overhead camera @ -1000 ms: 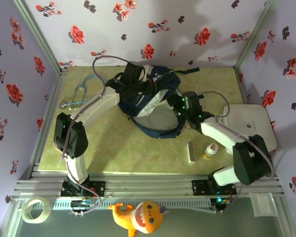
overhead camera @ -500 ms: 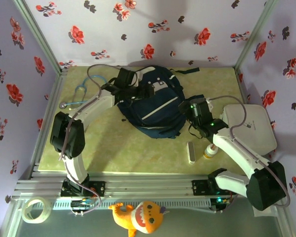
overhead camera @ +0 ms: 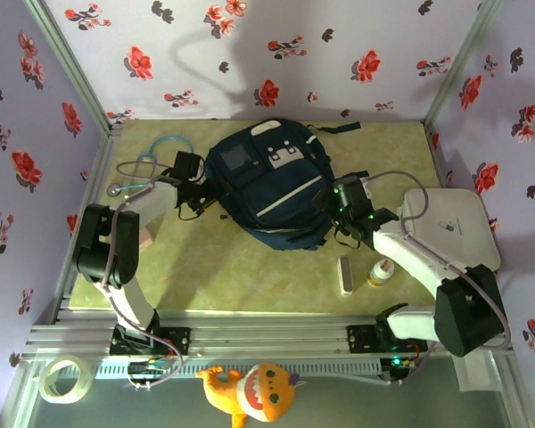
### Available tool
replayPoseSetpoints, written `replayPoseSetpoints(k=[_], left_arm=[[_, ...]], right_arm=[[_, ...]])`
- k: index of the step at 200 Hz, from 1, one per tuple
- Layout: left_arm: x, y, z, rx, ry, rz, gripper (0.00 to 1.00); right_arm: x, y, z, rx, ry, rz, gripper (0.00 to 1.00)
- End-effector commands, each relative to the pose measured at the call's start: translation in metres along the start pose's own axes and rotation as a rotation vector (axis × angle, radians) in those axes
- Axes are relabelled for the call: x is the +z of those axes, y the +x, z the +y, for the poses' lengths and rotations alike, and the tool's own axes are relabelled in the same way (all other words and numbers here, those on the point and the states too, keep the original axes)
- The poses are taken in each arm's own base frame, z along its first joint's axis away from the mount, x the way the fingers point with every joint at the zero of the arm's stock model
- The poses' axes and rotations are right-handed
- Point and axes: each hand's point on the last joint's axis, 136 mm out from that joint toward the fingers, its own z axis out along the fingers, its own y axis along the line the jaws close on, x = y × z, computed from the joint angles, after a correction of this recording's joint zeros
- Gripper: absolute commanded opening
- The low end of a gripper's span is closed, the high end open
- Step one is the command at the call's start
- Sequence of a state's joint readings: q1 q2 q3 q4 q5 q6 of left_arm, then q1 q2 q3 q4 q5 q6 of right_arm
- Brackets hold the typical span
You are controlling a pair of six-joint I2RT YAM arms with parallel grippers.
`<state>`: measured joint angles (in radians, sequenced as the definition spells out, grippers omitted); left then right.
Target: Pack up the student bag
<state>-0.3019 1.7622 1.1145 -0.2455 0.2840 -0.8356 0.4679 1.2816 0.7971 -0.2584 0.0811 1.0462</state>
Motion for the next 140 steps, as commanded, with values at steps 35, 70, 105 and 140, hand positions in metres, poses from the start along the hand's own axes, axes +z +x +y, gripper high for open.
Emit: replayPoseSetpoints(k=[35, 70, 105, 140], left_arm=[[0.033, -0.013, -0.003, -0.069, 0.060, 0.042, 0.56], [0.042, -0.016, -0.003, -0.099, 0.089, 0.053, 0.44], [0.046, -0.018, -0.002, -0.107, 0.094, 0.052, 0.35], [0.046, -0.018, -0.002, -0.117, 0.098, 0.049, 0.17]], right_arm=[[0.004, 0.005, 0.001, 0.002, -0.003, 0.020, 0.77], [0.007, 0.010, -0.007, 0.016, 0.011, 0.030, 0.77], [0.010, 0.013, -0.012, 0.023, 0.022, 0.037, 0.77], [0.017, 0.018, -0.018, 0.020, 0.040, 0.054, 0.74]])
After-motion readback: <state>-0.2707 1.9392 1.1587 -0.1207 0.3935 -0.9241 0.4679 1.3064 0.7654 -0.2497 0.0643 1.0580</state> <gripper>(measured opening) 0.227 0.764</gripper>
